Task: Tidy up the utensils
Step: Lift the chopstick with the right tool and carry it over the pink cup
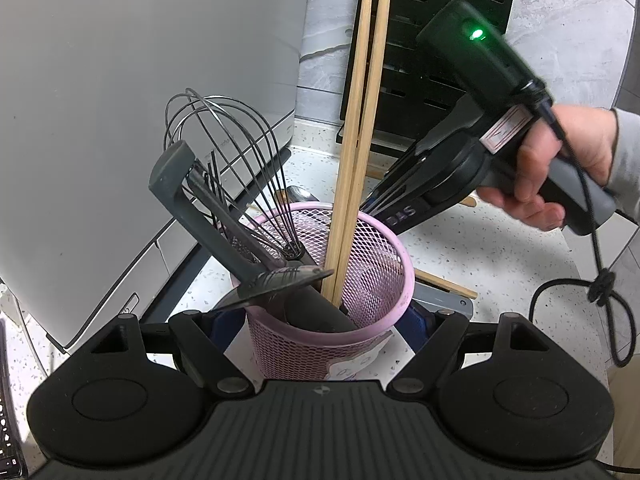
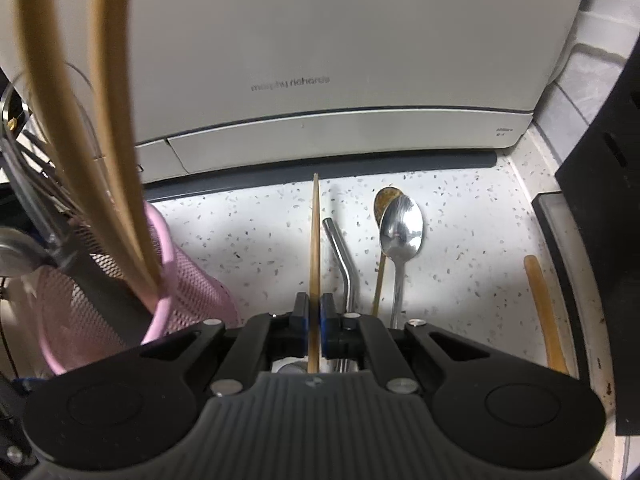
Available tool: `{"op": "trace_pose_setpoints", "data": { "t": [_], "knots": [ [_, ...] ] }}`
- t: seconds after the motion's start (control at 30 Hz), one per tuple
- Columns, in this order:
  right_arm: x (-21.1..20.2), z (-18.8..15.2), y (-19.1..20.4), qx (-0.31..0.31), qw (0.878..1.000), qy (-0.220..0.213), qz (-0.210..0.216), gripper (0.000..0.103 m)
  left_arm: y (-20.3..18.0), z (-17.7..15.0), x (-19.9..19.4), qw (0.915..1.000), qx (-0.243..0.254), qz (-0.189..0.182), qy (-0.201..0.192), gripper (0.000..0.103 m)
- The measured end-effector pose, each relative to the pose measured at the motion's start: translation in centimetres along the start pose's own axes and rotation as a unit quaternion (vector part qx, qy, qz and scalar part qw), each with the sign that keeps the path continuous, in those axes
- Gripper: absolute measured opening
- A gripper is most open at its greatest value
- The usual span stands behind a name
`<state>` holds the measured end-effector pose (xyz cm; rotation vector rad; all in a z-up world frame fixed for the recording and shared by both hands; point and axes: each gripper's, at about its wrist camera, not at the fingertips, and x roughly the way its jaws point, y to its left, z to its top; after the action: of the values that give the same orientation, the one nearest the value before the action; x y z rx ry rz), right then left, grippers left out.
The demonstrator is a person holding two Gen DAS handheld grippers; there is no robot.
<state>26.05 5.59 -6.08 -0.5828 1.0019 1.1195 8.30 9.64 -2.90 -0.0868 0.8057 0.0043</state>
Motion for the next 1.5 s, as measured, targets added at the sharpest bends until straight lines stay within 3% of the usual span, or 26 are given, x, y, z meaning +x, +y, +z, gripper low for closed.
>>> {"op": "trace_pose_setpoints", "data": {
  "t": [0.23,0.47,0.67,0.8,1.07,1.27,1.37,1.4,1.5],
  "knots": [
    [-3.6,-1.0,-0.4,0.02,0.999,-0.026,-0.01,0.002,0.0,-0.1,0.0,1.0,-0.001,-0.001,-0.001,0.092],
    [-8.0,-3.6,-0.8,0.059,0.993,-0.094,-0.027,0.002,0.0,-0.1,0.0,1.0,0.0,0.0,0.0,0.092],
    [-11.9,-6.3,-0.3,0.093,0.978,-0.18,-0.05,0.002,-0.1,0.0,0.0,1.0,-0.001,0.0,0.0,0.092],
    [-14.0,-8.2,1.1,0.11,0.958,-0.257,-0.065,0.001,-0.2,0.1,0.0,1.0,-0.001,0.001,0.0,0.092],
    [-16.2,-11.1,4.4,0.12,0.907,-0.387,-0.117,0.002,-0.4,0.2,0.1,1.0,0.0,-0.002,0.001,0.092],
    [-16.0,-12.7,4.7,0.173,0.853,-0.478,-0.118,0.002,-0.4,0.1,0.3,1.0,0.001,-0.009,0.0,0.092],
    [-15.8,-13.1,4.3,0.217,0.823,-0.518,-0.088,0.002,-0.5,0.1,0.3,0.9999,0.0,-0.016,-0.001,0.092],
    [-15.6,-13.1,4.1,0.225,0.816,-0.527,-0.081,0.002,-0.6,0.1,0.3,0.9998,-0.001,-0.018,-0.001,0.092],
    [-14.8,-12.2,4.4,0.224,0.809,-0.539,-0.067,0.002,-0.7,0.2,0.3,0.9998,-0.003,-0.022,-0.002,0.091]
  ]
}}
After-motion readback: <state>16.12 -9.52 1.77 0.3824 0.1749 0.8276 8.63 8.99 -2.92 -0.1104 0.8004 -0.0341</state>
